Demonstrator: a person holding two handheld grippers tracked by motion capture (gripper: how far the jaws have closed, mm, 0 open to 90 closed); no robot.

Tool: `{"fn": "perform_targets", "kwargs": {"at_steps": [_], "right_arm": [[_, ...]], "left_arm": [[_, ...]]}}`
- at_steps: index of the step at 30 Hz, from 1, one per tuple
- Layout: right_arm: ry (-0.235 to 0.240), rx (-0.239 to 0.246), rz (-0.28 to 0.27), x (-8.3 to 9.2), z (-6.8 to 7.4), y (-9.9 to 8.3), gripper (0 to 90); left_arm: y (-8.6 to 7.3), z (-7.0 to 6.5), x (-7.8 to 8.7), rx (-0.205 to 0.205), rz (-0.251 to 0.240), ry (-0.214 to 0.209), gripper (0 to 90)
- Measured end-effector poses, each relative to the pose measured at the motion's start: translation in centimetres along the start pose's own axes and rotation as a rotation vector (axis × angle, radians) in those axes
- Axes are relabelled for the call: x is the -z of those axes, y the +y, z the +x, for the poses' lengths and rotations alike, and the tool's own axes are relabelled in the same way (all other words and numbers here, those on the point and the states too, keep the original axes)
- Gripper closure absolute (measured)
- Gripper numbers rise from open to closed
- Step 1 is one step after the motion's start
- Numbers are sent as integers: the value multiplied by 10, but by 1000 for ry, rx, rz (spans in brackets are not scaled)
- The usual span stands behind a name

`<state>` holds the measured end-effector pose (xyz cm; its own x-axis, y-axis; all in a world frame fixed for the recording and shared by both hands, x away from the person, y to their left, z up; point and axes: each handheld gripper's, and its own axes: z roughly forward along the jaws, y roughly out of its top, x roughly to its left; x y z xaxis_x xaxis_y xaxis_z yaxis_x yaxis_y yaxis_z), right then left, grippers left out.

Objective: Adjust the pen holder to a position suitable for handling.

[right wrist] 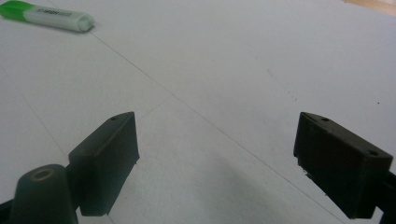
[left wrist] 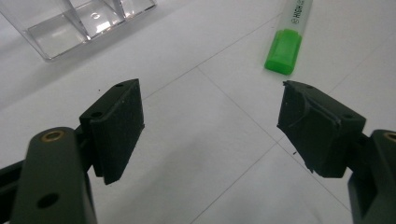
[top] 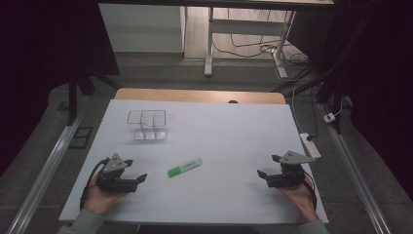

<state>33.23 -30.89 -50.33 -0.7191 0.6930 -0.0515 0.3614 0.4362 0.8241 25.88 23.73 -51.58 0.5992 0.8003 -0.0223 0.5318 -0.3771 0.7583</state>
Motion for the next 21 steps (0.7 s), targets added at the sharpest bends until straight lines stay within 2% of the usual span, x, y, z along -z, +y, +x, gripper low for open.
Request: {"fn": "perform_targets", "kwargs": {"at_steps": [13,21], "right_arm": [[-4,-2,6,1,0,1,138],[0,-4,2,1,0,1,142]], "left_arm": [[0,1,-1,-7,2,11,218],[5,4,-3,-26,-4,30,222]]}}
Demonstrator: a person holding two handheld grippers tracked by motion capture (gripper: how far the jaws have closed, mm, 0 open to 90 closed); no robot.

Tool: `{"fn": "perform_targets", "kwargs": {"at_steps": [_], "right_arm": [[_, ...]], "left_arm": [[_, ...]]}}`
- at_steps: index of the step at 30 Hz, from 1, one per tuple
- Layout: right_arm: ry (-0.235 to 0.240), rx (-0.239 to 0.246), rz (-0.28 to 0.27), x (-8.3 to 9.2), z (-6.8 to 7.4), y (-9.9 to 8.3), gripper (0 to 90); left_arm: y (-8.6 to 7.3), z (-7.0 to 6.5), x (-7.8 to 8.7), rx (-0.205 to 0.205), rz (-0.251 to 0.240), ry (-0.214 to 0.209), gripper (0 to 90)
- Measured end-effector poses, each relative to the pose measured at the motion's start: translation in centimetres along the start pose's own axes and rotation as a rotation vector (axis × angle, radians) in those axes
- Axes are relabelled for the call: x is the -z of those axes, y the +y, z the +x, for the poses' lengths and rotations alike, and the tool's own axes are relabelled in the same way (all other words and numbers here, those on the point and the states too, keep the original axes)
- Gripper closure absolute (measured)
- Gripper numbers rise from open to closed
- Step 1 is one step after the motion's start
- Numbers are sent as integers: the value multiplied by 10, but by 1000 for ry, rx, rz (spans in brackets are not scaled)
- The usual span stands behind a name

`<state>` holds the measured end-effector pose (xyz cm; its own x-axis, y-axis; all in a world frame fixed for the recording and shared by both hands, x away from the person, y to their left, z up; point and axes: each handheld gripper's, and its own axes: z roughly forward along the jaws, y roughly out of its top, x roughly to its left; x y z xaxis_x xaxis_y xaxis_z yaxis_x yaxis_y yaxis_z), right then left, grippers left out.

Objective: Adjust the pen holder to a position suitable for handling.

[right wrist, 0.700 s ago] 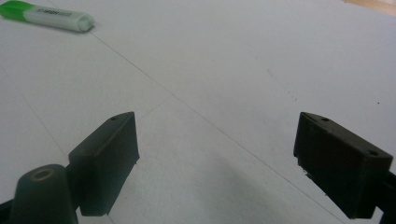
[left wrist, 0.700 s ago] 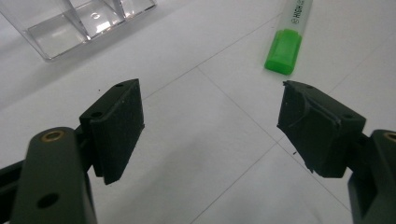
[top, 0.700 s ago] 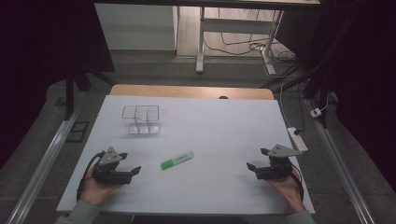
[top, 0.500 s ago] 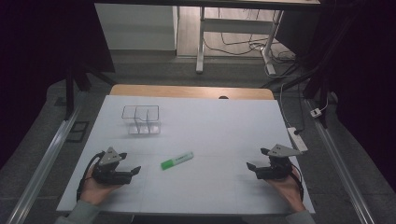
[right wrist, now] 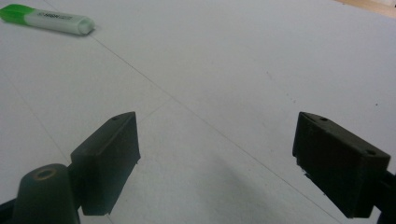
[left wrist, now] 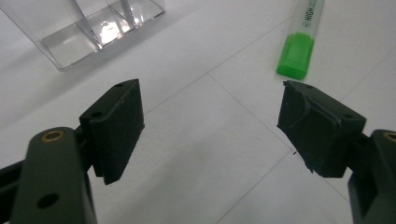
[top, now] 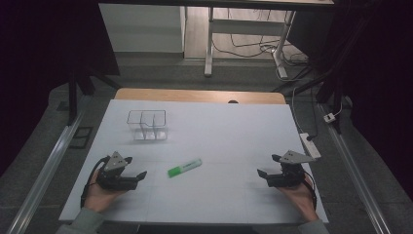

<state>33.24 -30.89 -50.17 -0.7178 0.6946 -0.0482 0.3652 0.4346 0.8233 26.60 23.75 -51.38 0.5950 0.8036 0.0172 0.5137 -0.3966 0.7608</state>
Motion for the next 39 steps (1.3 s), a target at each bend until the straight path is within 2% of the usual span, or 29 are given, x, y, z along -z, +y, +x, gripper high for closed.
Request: {"fn": "perform_targets", "kwargs": {"at_steps": [11,18,33,39], "right_arm": [[-7,4,3,0,0,1,146],[-12,5,10,-1,0,1,148],[3,10,17,-4,1,0,150],[4,14,19,-4,2,0,152]], "left_arm": [[7,8,-2,-4,-5,16,228],[11,17,-5,11,0,26,236],[19,43,-8,51,0,59,261],[22,55,-7,64,-6,86,278]]}}
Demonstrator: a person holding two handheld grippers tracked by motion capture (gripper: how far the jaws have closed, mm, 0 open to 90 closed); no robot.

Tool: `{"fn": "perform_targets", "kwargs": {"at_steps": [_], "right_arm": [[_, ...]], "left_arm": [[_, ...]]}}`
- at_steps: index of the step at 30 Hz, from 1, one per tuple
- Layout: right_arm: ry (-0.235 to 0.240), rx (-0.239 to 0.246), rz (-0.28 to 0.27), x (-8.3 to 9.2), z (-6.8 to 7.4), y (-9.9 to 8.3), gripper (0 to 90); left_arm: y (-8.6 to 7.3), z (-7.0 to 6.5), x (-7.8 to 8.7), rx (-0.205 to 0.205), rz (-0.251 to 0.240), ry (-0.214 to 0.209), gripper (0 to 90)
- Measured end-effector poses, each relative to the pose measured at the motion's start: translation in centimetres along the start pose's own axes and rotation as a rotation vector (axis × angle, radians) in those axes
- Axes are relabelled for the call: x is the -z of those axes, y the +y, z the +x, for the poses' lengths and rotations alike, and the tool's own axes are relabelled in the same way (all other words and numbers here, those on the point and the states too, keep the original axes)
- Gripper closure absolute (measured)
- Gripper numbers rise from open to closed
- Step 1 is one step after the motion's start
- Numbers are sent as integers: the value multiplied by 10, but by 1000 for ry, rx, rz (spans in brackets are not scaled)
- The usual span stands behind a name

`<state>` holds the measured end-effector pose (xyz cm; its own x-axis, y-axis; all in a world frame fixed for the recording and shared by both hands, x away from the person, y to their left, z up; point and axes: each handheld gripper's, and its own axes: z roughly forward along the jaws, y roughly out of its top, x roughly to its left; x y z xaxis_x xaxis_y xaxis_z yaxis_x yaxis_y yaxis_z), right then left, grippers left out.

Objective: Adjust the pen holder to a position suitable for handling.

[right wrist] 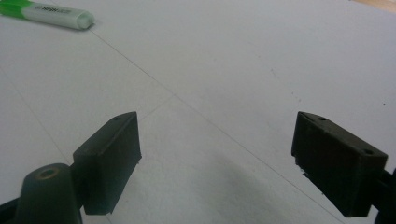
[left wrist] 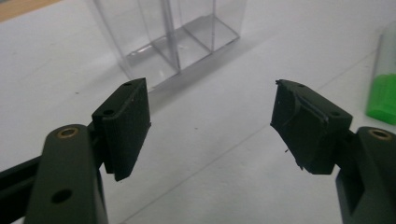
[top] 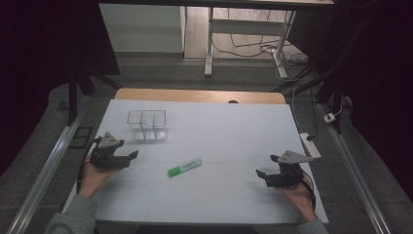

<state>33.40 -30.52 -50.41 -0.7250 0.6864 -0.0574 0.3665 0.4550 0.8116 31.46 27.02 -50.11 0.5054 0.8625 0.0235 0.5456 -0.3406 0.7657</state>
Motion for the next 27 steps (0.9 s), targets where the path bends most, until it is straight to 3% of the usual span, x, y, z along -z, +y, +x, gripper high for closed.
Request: {"fn": "perform_targets", "kwargs": {"at_steps": [11,17,27], "right_arm": [[1,1,1,0,0,0,152],[-3,2,2,0,1,0,152],[-1,3,3,-1,1,0,153]], "left_arm": [[5,25,-6,39,14,45,326],[4,41,-18,75,32,63,372],[8,56,-34,91,58,81,437]]}}
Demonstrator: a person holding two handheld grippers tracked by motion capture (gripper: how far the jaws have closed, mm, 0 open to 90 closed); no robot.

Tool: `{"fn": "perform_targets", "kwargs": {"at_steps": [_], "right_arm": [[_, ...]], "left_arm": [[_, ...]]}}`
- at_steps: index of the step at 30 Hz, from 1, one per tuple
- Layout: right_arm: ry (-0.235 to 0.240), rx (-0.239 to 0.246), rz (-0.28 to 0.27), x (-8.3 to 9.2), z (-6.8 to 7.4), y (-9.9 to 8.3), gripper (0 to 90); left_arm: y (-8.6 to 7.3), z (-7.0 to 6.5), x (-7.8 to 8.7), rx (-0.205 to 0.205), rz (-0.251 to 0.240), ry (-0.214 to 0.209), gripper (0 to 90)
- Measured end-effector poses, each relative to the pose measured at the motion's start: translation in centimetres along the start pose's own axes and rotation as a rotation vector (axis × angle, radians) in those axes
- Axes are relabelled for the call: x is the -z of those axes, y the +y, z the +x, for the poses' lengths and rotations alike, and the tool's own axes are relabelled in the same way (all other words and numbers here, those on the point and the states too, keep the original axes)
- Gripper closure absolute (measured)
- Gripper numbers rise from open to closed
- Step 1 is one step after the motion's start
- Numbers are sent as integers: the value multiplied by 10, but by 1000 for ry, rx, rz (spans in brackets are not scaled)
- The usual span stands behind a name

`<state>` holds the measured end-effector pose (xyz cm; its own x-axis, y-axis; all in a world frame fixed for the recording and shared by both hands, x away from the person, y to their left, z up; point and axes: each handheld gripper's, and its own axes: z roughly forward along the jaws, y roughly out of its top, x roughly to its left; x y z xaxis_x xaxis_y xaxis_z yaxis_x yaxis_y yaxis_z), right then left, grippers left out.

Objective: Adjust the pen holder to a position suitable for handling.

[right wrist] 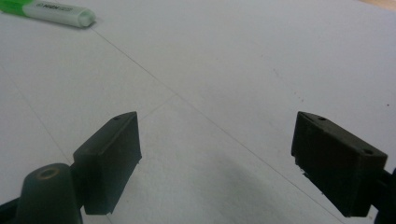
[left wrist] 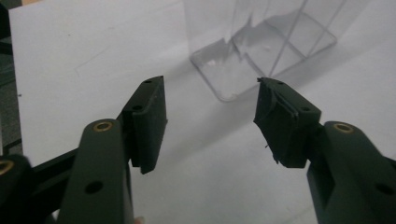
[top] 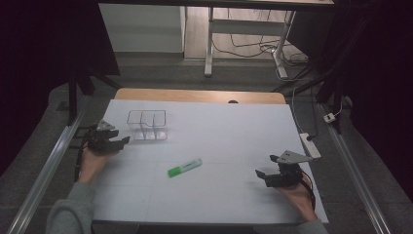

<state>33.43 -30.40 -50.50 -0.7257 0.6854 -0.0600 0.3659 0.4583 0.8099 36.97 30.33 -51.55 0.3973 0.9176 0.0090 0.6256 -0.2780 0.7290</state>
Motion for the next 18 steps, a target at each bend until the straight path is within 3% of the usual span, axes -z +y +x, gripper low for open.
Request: {"fn": "perform_targets", "kwargs": {"at_steps": [9,18], "right_arm": [[0,2,8,-1,0,0,155],[-3,5,16,-1,0,0,158]], "left_arm": [[4,9,-11,14,1,13,581],[6,14,-23,12,14,-18,884]]}}
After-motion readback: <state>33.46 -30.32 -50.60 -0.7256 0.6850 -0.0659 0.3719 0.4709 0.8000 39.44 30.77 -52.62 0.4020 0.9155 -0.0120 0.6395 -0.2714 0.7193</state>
